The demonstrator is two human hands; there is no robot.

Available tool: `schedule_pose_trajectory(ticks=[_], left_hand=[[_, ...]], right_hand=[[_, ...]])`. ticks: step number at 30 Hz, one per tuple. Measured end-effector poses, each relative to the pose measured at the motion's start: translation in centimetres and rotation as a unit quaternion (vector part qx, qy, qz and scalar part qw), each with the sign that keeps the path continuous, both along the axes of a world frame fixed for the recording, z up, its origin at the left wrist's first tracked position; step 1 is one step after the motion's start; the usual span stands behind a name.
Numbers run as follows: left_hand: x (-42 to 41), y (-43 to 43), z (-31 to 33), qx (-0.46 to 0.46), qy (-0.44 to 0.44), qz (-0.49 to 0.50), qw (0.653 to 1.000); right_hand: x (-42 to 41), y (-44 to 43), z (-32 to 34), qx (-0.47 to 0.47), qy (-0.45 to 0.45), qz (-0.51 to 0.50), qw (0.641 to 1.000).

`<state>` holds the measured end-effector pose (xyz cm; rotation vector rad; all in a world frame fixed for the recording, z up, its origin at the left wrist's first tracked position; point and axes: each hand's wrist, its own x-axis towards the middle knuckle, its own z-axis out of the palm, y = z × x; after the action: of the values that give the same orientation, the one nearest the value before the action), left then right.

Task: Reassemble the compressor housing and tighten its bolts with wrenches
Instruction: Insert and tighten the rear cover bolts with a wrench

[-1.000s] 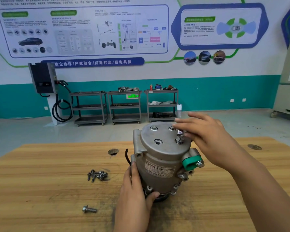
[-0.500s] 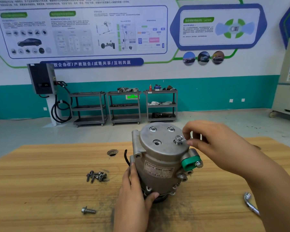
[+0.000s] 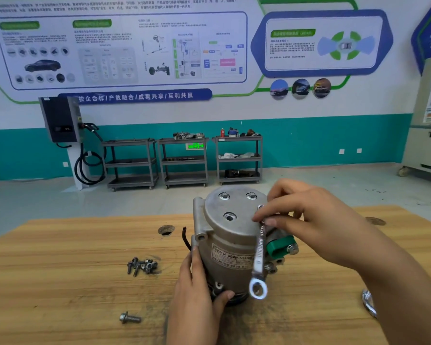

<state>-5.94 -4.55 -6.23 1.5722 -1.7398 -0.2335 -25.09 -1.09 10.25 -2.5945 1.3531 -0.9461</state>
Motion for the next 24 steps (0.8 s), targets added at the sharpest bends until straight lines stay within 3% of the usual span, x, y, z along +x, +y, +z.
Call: schedule_pose_trajectory(ticks=[9,20,24], left_hand=[[0.2,-0.1,-0.7,-0.011,0.009,-0.008,1.0],[0.0,0.0,-0.6,-0.027,0.011,-0.013,0.999],[0.0,-0.1,-0.6,-0.029,0.015,-0.014,0.999]], right_hand=[[0.9,-1.5,-1.1,-0.09,-0.005,-0.016,0.996],[1.3,-2.9,-2.6,-0.088,-0.078,-0.034,0.992],[1.5,-3.3,-2.7,-0.103,-0.061,-0.042,0.992]])
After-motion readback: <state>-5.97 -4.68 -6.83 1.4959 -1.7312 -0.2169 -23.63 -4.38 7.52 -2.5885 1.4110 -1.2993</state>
